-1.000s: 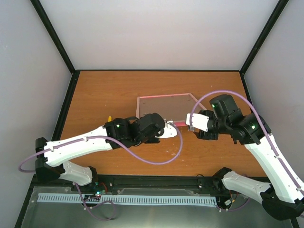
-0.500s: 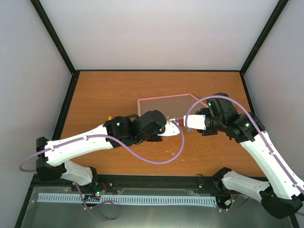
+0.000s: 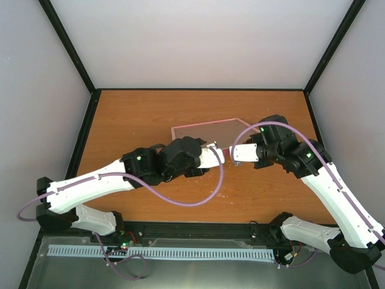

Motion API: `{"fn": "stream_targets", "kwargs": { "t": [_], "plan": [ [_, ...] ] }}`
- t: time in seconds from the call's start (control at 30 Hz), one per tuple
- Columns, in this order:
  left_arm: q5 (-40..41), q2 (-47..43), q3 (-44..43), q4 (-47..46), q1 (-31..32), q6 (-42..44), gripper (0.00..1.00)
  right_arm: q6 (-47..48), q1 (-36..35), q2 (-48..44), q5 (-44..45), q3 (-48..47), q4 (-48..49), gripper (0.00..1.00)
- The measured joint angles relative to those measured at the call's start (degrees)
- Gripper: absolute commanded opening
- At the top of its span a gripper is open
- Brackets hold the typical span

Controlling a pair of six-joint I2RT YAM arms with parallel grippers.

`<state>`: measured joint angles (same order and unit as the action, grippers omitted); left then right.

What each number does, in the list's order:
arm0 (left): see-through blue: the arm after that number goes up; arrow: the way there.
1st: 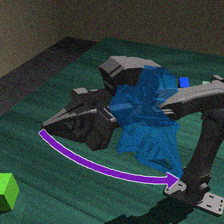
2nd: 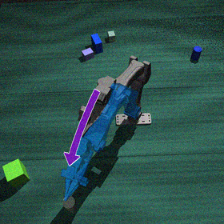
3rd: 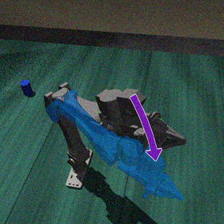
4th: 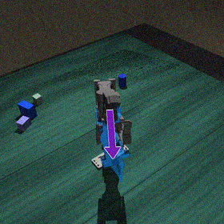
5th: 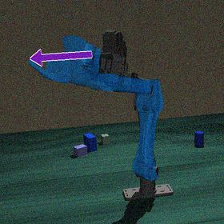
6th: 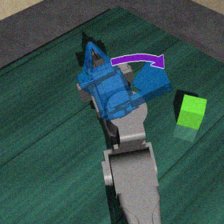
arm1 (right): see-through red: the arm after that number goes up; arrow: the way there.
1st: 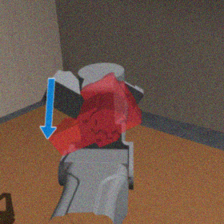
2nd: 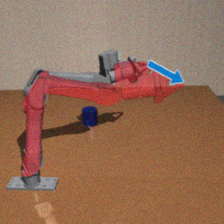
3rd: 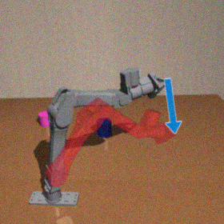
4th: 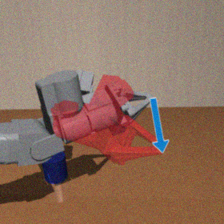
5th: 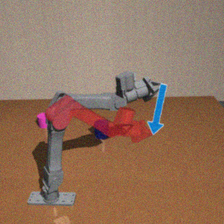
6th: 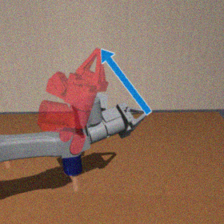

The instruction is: Take the photo out of the frame

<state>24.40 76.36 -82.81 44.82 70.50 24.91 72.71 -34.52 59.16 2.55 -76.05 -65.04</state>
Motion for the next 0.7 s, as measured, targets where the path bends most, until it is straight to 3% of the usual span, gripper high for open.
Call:
{"fn": "stream_targets", "kwargs": {
  "t": [0.27, 0.4, 0.7],
  "plan": [
    [1.7, -15.1, 11.2, -6.6, 0.0, -6.1, 0.76, 2.3, 0.2, -3.3, 2.6, 0.9, -1.4, 0.03],
    [0.1, -24.1, 19.2, -7.6, 0.0, -7.8, 0.76, 3.2, 0.5, -6.7, 4.1, 1.9, -3.0, 0.03],
    [-2.8, -36.0, 43.1, -16.8, 0.0, -0.2, 0.76, 3.9, 0.9, -11.2, 5.2, 4.1, -4.4, 0.03]
  ]
}}
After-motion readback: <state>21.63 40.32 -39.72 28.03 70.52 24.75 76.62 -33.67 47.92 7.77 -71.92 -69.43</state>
